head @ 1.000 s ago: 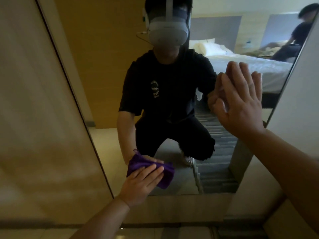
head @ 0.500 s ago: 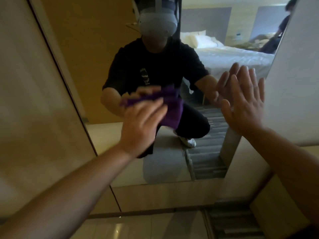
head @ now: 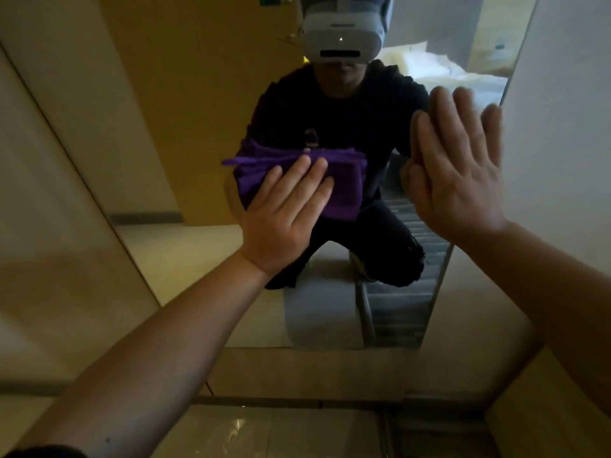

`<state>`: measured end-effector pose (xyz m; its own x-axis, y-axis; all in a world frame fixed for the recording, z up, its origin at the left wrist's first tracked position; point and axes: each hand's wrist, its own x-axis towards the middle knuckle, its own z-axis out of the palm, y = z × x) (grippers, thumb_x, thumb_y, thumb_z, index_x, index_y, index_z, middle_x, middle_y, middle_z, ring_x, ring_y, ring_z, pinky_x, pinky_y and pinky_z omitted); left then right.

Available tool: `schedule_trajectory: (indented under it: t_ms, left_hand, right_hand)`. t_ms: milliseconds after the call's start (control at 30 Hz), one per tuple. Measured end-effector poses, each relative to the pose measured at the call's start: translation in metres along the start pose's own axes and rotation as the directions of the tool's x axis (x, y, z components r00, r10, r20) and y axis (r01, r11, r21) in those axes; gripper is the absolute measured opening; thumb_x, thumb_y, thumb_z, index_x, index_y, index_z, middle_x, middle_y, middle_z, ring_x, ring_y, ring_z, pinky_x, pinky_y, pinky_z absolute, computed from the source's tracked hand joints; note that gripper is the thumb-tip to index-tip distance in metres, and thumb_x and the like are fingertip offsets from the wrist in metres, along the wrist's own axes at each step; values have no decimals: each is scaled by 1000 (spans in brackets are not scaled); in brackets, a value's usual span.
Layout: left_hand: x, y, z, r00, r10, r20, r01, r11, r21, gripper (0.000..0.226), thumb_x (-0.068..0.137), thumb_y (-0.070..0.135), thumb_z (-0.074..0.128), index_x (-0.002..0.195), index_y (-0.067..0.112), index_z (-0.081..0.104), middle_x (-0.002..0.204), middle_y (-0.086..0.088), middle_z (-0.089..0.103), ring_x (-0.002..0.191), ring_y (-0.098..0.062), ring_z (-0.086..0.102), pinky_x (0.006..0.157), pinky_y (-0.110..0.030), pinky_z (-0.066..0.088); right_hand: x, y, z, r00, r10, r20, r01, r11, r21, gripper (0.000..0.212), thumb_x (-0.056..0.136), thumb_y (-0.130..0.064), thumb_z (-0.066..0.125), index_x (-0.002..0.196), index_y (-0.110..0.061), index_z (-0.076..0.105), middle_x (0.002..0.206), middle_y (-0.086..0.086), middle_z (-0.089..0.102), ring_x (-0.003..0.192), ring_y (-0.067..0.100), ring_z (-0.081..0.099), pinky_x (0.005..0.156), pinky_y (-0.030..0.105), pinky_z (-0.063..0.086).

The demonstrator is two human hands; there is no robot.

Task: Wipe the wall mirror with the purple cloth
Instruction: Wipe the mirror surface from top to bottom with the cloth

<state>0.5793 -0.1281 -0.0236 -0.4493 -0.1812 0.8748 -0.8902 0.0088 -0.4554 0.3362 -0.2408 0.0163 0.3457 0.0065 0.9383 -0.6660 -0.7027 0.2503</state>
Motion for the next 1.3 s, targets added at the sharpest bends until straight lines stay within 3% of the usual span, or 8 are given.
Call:
schedule_trajectory:
  t_ms: [133,333,500,600,733,833,1000,1300]
  left_hand:
    - [-54,30,10,999,-13,48,13,1000,-8,42,94,10,57,137,11,56,149,-9,47,142,-25,41,118,-43,29]
    - [-158,74,-8,912,58,407,-38,998,-57,44,103,9,39,146,19,45,157,-2,34,151,-24,20,123,-42,19]
    - [-148,85,-29,837,29,546,61,987,-146,39,96,14,54,135,20,57,147,0,52,135,-22,44,106,-44,43]
    - [-94,75,-32,893,-37,449,143,968,-206,28,98,10,55,124,13,64,131,-6,64,117,-24,57,87,-44,52]
    - [42,57,-29,986,-139,90,156,962,-225,27,103,5,47,119,5,69,125,-12,67,114,-29,60,95,-42,49]
    - [140,43,-13,985,-125,-122,108,984,-143,31,105,8,43,116,5,71,126,-11,67,117,-30,61,97,-43,48]
    - [156,46,29,998,-37,-47,38,999,33,34,101,6,47,132,8,62,143,-10,55,134,-34,49,114,-48,34]
    - [-38,120,44,980,109,164,-104,994,-41,42,103,16,45,144,15,46,151,-7,46,143,-27,39,113,-44,32]
  right_hand:
    - [-2,1,8,999,1,-52,-1,1000,-17,49,101,-18,49,148,-2,44,153,24,37,142,47,34,115,65,22]
    - [-2,-3,-2,999,35,0,-35,999,27,47,104,-22,45,147,-3,45,156,21,33,145,44,29,119,63,19]
    - [1,0,-20,998,27,58,-32,995,96,46,105,-21,46,148,-4,45,158,18,33,149,37,24,121,59,18]
    - [-3,18,-34,995,98,27,-101,988,114,49,105,-18,46,152,-7,39,160,16,28,151,32,17,123,54,12]
    - [-7,53,-37,964,255,79,-260,963,71,52,107,-26,30,154,-4,27,162,22,19,152,39,14,123,53,5]
    - [-19,75,-25,955,266,132,-271,962,21,53,108,-27,31,156,-5,26,164,19,16,153,35,9,124,52,3]
    - [-29,93,0,984,180,6,-178,980,-86,51,106,-20,43,153,-4,33,160,22,27,150,38,20,122,54,11]
    - [-35,97,11,987,126,-101,-137,985,-109,57,103,-17,47,156,-9,26,159,15,23,149,35,23,121,53,14]
